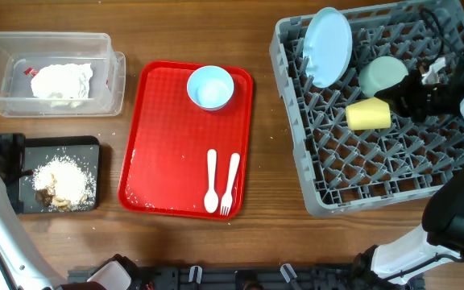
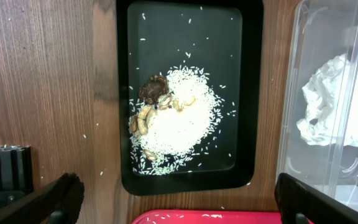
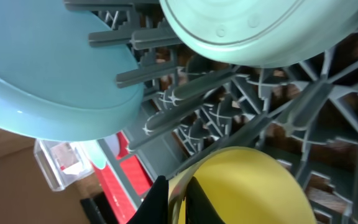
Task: Sort waste into correct bins and load items into the dishwasher rack
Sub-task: 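Lift the yellow cup and carry it into the rack, then turn the cup upside down and set it in the rack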
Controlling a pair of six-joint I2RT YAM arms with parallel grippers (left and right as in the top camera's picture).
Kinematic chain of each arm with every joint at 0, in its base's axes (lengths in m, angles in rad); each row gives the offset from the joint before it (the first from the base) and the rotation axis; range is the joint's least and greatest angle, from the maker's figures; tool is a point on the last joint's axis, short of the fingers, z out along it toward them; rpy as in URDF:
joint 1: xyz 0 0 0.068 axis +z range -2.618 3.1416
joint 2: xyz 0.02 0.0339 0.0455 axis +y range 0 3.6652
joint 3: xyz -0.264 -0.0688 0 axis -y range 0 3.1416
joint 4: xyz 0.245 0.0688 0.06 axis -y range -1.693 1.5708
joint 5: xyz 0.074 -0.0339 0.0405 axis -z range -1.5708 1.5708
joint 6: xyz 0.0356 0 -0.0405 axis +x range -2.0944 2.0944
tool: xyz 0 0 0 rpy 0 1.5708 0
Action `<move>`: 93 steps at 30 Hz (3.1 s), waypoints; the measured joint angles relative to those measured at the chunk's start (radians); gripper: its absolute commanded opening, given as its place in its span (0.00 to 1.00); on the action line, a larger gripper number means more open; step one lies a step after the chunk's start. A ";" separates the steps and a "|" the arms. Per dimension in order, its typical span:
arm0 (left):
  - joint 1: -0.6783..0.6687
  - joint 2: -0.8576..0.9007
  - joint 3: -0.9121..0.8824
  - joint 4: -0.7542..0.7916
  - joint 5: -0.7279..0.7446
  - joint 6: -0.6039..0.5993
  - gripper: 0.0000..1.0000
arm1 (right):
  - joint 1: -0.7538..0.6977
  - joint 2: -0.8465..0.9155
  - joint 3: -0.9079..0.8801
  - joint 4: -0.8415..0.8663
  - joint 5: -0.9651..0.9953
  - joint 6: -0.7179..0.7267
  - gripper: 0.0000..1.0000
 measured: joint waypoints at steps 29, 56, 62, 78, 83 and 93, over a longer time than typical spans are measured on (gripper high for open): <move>0.000 0.000 0.000 0.000 0.000 0.000 1.00 | -0.041 0.003 0.138 -0.083 0.536 0.094 0.43; 0.000 0.000 0.000 0.000 0.000 0.000 1.00 | 0.252 -0.016 0.181 -0.175 0.679 0.109 0.04; 0.000 0.000 0.000 0.000 0.000 0.000 1.00 | 0.252 0.024 0.177 -0.190 0.706 0.113 0.04; 0.000 0.000 0.000 0.000 0.000 0.000 1.00 | 0.255 0.057 0.206 -0.310 0.848 0.200 0.04; 0.000 0.000 0.000 0.000 0.000 0.000 1.00 | 0.258 0.057 0.208 -0.395 0.868 0.213 0.04; 0.000 0.000 0.000 0.000 0.000 0.000 1.00 | 0.250 0.058 0.204 -0.478 0.930 0.225 0.04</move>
